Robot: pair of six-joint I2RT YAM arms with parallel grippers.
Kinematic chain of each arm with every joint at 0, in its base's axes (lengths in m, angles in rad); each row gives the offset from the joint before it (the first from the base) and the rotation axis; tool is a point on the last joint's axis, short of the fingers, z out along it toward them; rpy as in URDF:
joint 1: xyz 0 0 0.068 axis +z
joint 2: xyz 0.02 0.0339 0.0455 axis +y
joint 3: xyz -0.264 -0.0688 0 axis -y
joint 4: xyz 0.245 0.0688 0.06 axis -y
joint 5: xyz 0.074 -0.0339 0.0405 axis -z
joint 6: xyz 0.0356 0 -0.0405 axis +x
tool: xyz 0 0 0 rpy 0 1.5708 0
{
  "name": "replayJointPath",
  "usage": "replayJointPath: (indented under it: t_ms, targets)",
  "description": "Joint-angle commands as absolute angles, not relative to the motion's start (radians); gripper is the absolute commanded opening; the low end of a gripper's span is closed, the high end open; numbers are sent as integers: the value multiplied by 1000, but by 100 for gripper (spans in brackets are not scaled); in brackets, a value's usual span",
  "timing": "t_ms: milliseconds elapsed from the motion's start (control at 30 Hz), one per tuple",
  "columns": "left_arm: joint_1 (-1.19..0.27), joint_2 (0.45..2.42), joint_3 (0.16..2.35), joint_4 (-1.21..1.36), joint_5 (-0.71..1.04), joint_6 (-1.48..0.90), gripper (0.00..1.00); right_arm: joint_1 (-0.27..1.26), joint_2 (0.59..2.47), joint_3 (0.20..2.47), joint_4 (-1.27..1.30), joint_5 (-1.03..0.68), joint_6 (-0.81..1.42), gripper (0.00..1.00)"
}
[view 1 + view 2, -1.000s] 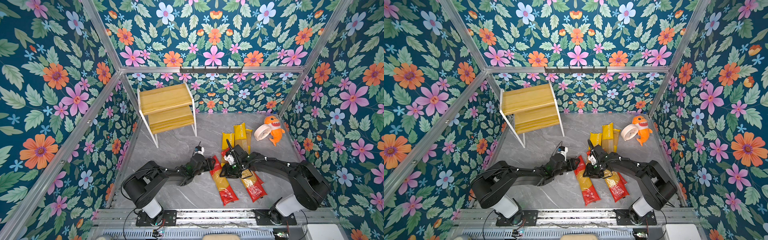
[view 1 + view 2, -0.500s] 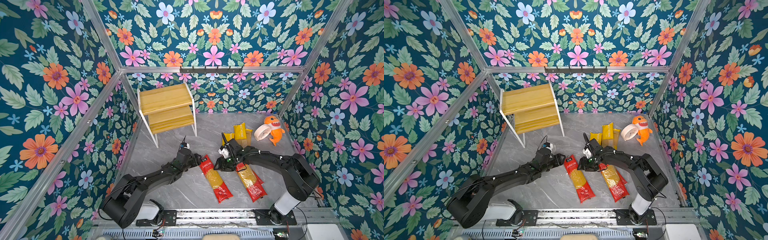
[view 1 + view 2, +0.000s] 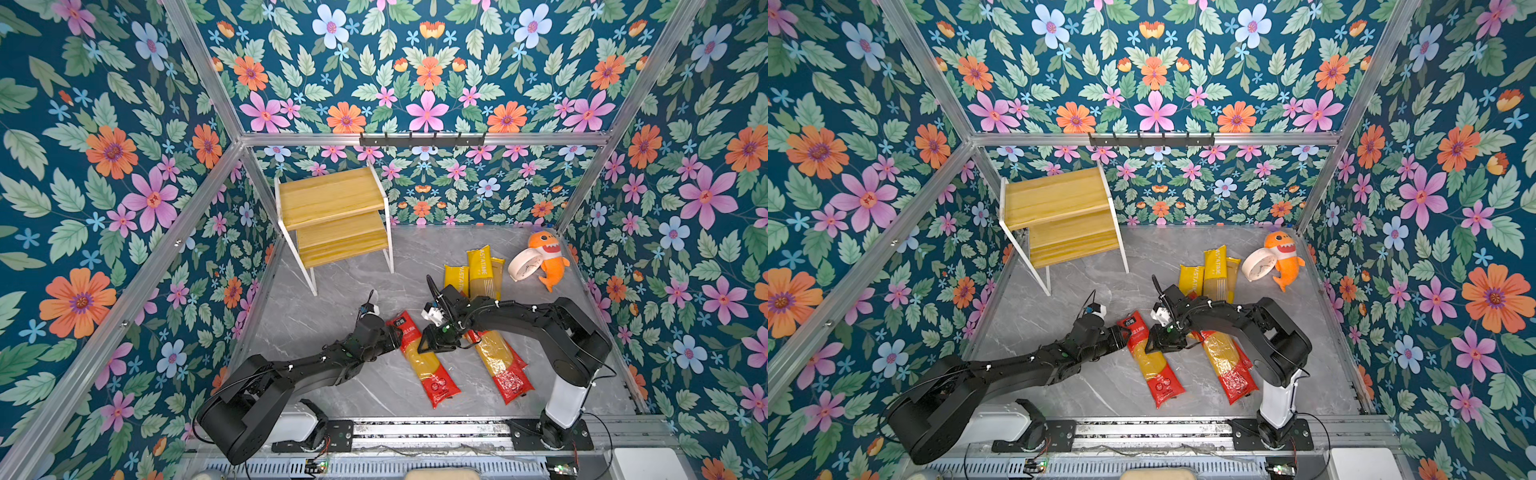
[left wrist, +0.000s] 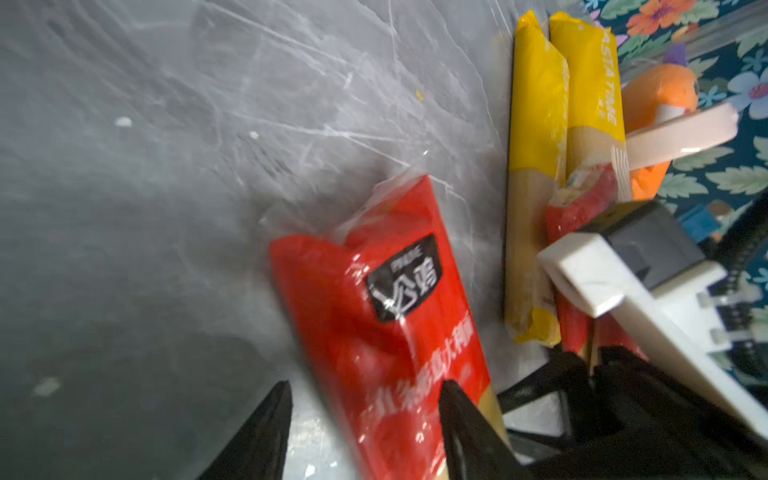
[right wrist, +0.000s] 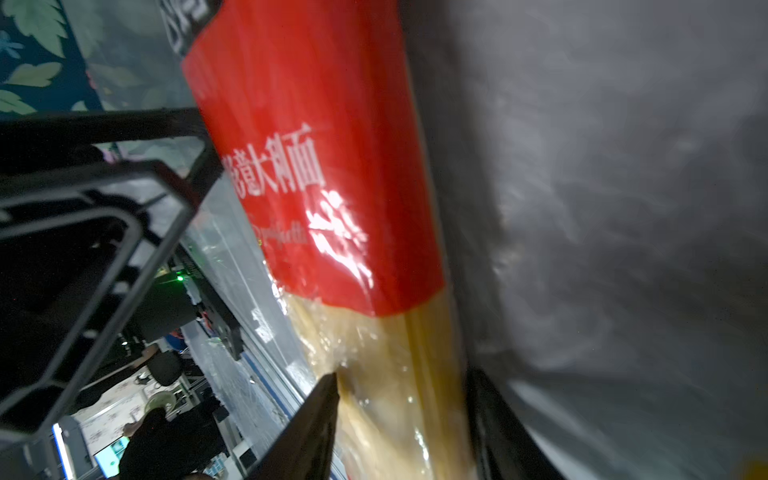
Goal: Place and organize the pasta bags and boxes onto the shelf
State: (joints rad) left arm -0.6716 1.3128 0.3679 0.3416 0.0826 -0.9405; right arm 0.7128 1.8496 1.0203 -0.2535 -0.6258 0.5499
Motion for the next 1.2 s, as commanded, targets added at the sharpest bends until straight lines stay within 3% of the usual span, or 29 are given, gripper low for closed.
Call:
replayJointPath:
  t_ms: [0, 167, 400, 600, 933, 1167]
  targets:
    - [-618, 1293, 366, 378, 159, -948, 58, 716, 1880, 1007, -59, -657, 706, 38]
    - [-546, 1233, 379, 337, 206, -915, 58, 716, 1875, 995, 94, -696, 804, 22]
    - [-409, 1140, 394, 338, 342, -929, 63, 715, 1783, 954, 201, -654, 831, 12]
    - [-386, 1069, 385, 383, 391, -852, 69, 710, 1689, 876, 362, -552, 839, 0]
    - [-395, 943, 227, 679, 494, -765, 76, 646, 1537, 841, 601, -612, 737, 0]
    - [-397, 1011, 253, 857, 614, -792, 80, 617, 1509, 940, 536, -740, 618, 0]
